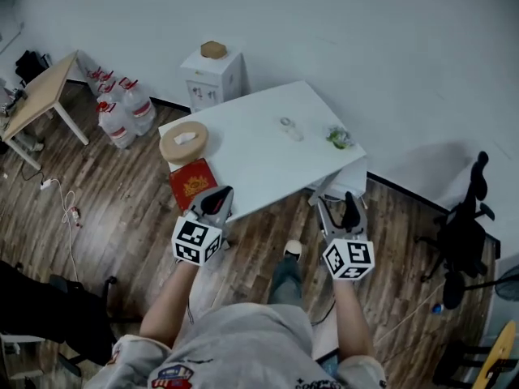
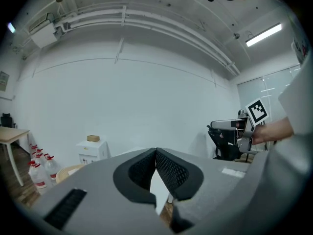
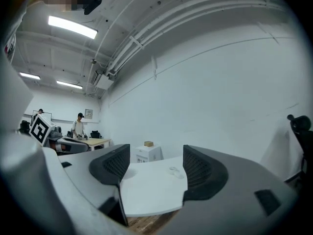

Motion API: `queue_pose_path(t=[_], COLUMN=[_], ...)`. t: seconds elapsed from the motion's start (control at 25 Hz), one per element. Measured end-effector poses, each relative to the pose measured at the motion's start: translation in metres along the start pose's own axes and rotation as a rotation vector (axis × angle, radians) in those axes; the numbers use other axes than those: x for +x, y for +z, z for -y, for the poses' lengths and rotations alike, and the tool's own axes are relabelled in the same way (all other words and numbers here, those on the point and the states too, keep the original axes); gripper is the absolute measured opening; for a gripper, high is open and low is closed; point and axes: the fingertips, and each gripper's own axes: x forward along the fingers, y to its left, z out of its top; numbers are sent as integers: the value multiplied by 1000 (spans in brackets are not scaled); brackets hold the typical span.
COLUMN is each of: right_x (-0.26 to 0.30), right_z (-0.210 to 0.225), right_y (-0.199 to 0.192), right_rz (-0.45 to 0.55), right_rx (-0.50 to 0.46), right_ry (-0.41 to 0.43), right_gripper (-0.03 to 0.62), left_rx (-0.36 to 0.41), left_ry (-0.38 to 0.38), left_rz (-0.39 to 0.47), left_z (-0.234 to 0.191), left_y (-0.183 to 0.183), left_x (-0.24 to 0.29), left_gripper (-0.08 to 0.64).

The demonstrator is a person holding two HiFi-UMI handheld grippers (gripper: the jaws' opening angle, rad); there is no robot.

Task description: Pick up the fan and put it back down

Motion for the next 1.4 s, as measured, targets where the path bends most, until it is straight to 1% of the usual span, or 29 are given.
queue_pose_path(t=[0.2,0.28,0.4,0.56,0.72,0.88,1.08,1.16,1.28,1.4], right_x=[106,151,212,275,325,361,396,409,430,449], right_z=[53,76,99,125,141,147,146,148,155,160], right_y=[4,3,12,33,29,18,14,13,12,4], right_rz=[-26,-53,-79,-80,-92,-116,-126,-125,-136,-182], right_rx=[-3,4,2,9,21,35,26,15,9,-4], right_ry=[124,180,276,370,445,492,524,528,522,513], right_gripper=[327,328,327,327,325,325,325,325,325,325], left_rx=[-45,-48,-60,-64,-54,-54,-67,-81,-99,-103], left_ry=[139,191,263,341,399,425,452,463,479,470], left_rz=[-9,-6,-9,-27,-48,-72,-74,-73,-49,-77], left_z=[-35,-45,-59,-70,-82,-91,-112,-124,-141,-148], left_y=[7,16,33,53,56,57,56,52,56,51], left_x=[77,113,158,205,244,274,295,303,318,326], left_gripper=[5,5,5,5,5,5,5,5,5,5])
